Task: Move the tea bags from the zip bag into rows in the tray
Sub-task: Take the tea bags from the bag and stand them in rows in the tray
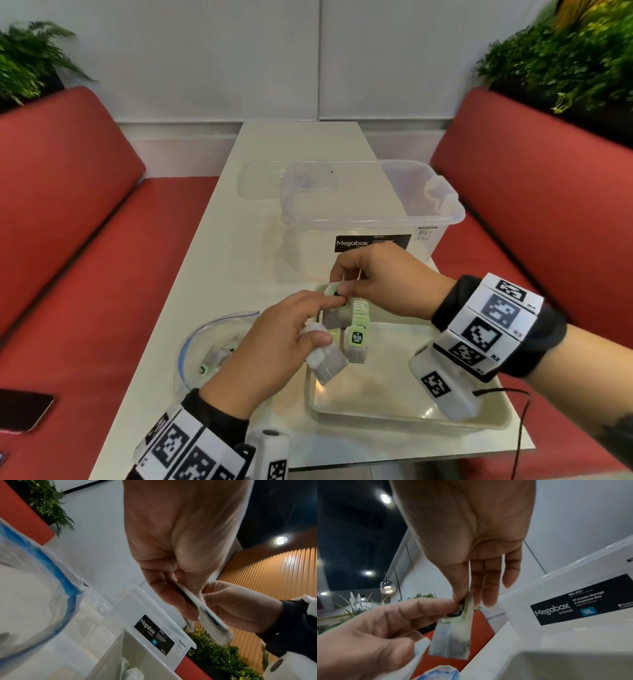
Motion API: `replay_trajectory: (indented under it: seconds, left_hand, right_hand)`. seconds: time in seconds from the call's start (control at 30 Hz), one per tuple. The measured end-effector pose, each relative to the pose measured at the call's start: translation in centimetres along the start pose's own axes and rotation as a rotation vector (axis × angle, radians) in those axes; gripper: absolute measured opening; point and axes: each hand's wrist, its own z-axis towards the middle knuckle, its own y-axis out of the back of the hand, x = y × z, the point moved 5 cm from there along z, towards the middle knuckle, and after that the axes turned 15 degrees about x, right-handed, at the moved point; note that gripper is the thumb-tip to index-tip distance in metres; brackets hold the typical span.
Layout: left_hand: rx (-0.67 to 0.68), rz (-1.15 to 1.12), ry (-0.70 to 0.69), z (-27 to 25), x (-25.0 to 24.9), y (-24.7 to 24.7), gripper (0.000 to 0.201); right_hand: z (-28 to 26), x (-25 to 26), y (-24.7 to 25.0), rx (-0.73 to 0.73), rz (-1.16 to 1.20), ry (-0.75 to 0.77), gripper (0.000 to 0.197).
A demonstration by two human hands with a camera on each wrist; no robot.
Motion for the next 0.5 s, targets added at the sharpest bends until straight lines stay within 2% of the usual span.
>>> replay_trajectory:
  seconds: [0.13,0.2,0.33,0.5]
  left_hand:
    - [0.024,0.001,0.026,0.2,0.5,-0.4,0.045]
    - [-0.009,-0.007,0.036,-0.2,1.0,-0.5,0.044]
    - [-0.073,-0.048,0.076,-1.7,2.7,-1.1,0.044]
    - [-0.037,-0.062,0.122,-2.9,3.4,-2.6,0.042]
  right_hand:
    - [-0.4,-0.6,-0.3,0.042,-0.087,-0.035,0.002]
    - [-0.5,-1.4,-0.5,0.088,-0.124,-0.083,0.005]
    - [0.0,-3.4,-2.3,0.233,-0.204,-0.203,0.013]
    - [1.8,-5.6,-5.7,0.421,-0.288,-0.274,0.018]
